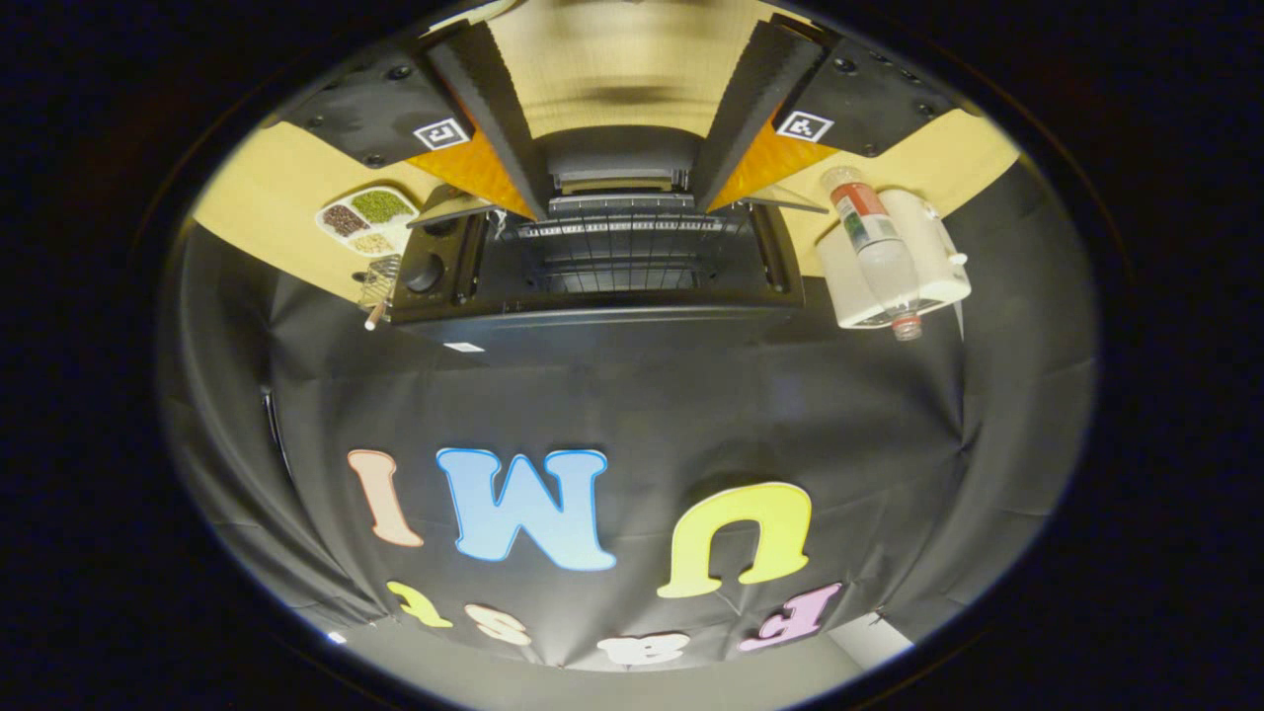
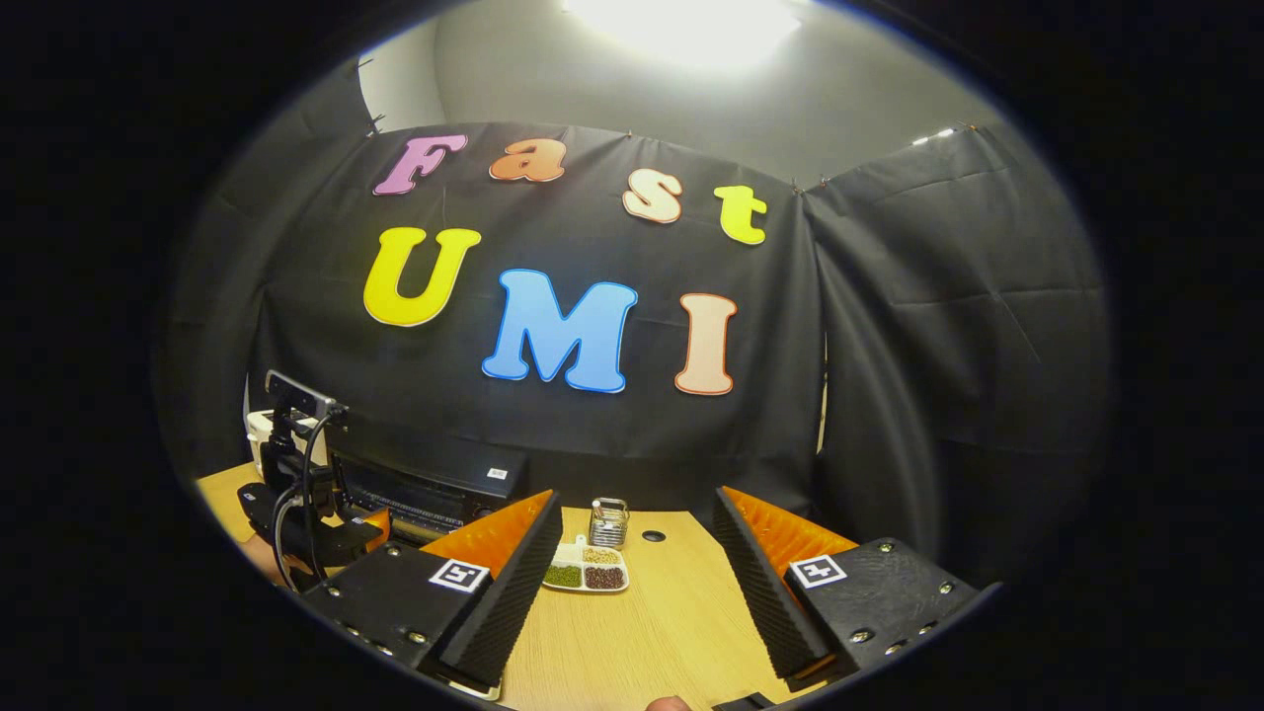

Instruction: Open the electric oven with the left hand, put the food in, and close the electric oven.

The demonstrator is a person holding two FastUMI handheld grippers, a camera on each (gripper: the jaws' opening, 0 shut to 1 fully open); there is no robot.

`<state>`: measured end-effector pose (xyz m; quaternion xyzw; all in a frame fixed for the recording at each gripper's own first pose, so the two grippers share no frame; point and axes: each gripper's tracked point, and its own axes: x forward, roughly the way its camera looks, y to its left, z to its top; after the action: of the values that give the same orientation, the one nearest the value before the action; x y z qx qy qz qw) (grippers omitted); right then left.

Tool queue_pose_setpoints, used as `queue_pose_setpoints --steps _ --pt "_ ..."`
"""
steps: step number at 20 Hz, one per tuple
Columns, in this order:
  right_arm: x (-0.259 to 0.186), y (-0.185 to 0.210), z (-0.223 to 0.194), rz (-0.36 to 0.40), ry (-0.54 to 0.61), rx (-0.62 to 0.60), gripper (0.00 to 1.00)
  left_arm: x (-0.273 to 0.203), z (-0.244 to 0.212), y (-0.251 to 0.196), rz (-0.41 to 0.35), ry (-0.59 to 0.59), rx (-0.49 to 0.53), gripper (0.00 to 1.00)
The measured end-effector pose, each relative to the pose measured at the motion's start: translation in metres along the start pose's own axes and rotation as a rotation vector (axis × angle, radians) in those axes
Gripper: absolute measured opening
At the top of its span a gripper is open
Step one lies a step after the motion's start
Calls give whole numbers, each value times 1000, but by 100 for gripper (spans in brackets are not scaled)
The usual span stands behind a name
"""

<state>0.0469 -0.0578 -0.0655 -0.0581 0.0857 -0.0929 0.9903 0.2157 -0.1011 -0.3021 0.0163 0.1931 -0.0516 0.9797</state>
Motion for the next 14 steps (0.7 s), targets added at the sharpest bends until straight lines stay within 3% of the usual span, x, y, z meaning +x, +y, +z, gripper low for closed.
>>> queue_pose_setpoints --steps 2,3,14 --pt "-4 -3 -3 5 5 -3 95 -6 -8 -1 4 14 -6 91" --pt "-6 -4 -4 9 7 -4 95 -9 -12 0 7 18 -7 100" --pt "-26 -11 -24 56 61 -37 95 -34 -81 -5 49 142 -24 100"
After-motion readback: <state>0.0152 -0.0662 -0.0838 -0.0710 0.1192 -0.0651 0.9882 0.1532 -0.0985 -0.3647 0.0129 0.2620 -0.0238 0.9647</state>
